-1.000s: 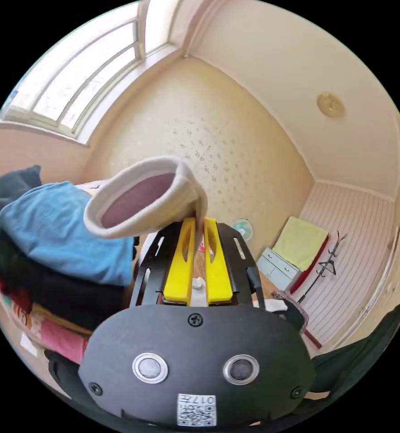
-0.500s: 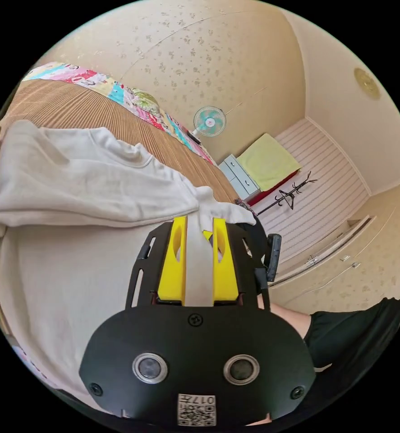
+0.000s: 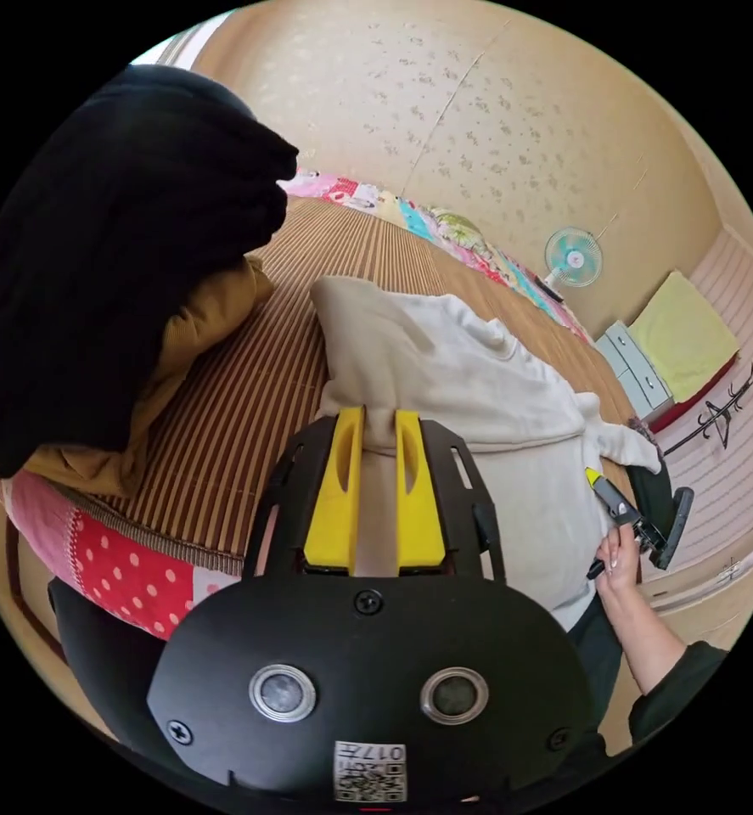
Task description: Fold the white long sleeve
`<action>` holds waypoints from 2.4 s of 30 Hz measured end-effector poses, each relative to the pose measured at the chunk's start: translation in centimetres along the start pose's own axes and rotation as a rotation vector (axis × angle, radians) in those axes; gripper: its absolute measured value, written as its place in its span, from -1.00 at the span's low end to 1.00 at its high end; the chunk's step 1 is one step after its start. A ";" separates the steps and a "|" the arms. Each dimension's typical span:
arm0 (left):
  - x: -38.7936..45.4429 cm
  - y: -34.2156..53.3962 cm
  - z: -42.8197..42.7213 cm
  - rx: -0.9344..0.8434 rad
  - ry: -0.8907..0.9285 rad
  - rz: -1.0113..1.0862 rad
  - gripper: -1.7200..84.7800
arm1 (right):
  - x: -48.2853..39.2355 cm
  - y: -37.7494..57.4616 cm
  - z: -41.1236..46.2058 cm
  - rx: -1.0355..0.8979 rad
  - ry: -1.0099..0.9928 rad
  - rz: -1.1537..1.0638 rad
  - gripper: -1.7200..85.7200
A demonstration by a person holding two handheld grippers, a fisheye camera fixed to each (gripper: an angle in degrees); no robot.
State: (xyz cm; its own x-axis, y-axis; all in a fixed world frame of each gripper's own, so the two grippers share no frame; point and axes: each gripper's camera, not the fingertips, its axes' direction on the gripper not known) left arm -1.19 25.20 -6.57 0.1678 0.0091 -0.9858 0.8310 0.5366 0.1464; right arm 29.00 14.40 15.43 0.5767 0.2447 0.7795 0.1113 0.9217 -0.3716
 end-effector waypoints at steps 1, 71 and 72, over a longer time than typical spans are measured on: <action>-0.5 0.6 0.1 0.008 0.008 0.013 -0.82 | 0.0 -0.2 0.0 0.000 -0.001 0.001 -0.89; -26.8 0.4 -1.0 0.008 0.034 0.012 -0.98 | 33.3 -7.8 -20.9 0.325 0.004 0.886 -0.86; -26.4 0.4 -1.1 0.009 0.030 0.014 -0.98 | 32.0 -9.8 -21.0 0.288 0.073 0.796 -0.86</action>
State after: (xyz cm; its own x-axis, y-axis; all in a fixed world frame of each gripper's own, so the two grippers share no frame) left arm -5.88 26.06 19.41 0.1639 0.0421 -0.9856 0.8332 0.5289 0.1611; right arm 63.32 6.86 33.42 0.4474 0.8419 0.3017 -0.5546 0.5258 -0.6450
